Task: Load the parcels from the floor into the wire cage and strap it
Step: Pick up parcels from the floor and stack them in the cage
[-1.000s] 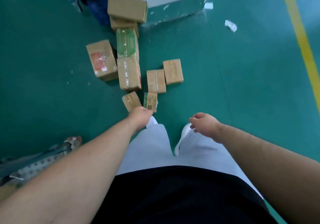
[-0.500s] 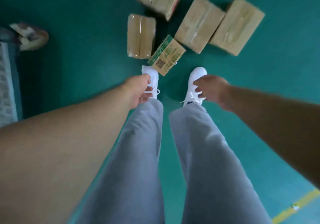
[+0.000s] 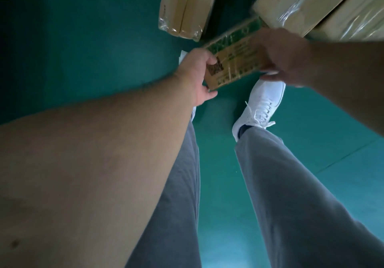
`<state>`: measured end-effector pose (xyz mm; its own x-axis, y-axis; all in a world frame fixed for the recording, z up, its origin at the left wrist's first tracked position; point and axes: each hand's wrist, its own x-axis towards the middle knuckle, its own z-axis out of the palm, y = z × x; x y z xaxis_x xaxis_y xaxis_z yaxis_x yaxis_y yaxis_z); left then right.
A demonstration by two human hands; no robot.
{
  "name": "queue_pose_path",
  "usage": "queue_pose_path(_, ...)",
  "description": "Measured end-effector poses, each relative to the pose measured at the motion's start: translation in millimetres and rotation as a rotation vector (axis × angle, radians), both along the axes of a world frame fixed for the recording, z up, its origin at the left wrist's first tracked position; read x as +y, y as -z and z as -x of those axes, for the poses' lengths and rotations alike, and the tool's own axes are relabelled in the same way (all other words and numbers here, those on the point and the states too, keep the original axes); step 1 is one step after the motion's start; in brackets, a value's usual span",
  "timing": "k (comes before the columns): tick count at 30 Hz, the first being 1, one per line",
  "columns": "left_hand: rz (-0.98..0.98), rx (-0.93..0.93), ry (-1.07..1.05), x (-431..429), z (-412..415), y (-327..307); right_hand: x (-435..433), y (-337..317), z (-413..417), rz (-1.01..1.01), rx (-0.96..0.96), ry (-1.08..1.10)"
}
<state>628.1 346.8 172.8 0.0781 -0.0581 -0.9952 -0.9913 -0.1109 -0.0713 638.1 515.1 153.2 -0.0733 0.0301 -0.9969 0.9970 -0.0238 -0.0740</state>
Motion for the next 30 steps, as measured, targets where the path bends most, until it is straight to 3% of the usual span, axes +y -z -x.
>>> queue_pose_path(3,0.036,-0.003,-0.019,-4,-11,-45,8,-46,-9,-0.043,-0.052,0.097)
queue_pose_path(7,0.030,-0.087,-0.121,-11,-32,-141,20,-163,-22,0.011,-0.151,0.117)
queue_pose_path(13,-0.178,0.035,-0.372,-25,-45,-309,32,-359,11,0.083,0.006,-0.040)
queue_pose_path(17,-0.203,0.197,-0.467,-52,-38,-418,16,-473,39,0.209,0.091,-0.136)
queue_pose_path(23,-0.170,0.375,-0.568,-138,-43,-528,-79,-575,60,0.299,0.213,-0.302)
queue_pose_path(30,-0.053,0.521,-0.790,-294,-88,-584,-259,-615,56,0.407,0.328,-0.501)
